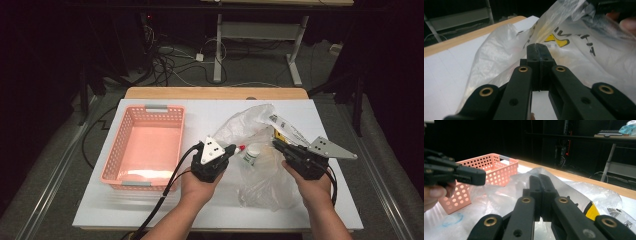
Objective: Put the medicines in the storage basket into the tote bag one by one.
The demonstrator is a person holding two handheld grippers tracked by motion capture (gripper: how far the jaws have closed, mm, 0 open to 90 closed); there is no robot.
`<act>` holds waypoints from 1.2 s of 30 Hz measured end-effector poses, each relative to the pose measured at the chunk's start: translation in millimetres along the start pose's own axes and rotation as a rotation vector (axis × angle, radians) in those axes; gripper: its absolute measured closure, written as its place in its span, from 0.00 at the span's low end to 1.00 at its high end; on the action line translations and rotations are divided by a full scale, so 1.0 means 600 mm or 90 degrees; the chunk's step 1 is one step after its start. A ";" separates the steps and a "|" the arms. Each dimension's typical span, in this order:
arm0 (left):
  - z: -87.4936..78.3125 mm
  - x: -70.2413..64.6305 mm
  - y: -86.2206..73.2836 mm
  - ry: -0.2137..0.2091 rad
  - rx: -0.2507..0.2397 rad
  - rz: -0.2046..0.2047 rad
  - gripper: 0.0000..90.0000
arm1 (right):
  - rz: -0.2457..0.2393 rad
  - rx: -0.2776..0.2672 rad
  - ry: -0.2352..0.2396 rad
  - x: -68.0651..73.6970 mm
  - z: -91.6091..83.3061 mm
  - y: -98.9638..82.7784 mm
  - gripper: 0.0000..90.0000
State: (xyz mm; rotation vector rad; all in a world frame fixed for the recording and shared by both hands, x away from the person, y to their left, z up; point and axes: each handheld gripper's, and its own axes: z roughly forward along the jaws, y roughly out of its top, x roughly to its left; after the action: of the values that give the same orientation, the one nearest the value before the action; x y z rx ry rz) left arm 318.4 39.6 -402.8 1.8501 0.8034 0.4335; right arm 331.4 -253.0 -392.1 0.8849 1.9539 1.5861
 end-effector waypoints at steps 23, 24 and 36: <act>-0.008 0.006 -0.109 0.072 0.107 -0.105 0.16 | -0.005 0.010 0.005 0.005 0.001 -0.004 1.00; -0.011 0.002 -0.104 0.069 0.099 -0.093 0.16 | -0.002 0.010 0.004 0.005 0.000 -0.004 1.00; -0.021 0.043 -0.050 0.128 0.188 -0.077 0.18 | -0.005 0.003 0.008 0.010 -0.003 0.001 1.00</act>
State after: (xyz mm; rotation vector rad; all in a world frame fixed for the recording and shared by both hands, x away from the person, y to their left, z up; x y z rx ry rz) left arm 319.1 73.9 -426.7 2.0357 1.1603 0.4463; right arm 326.4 -249.7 -390.7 0.8700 1.9686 1.5874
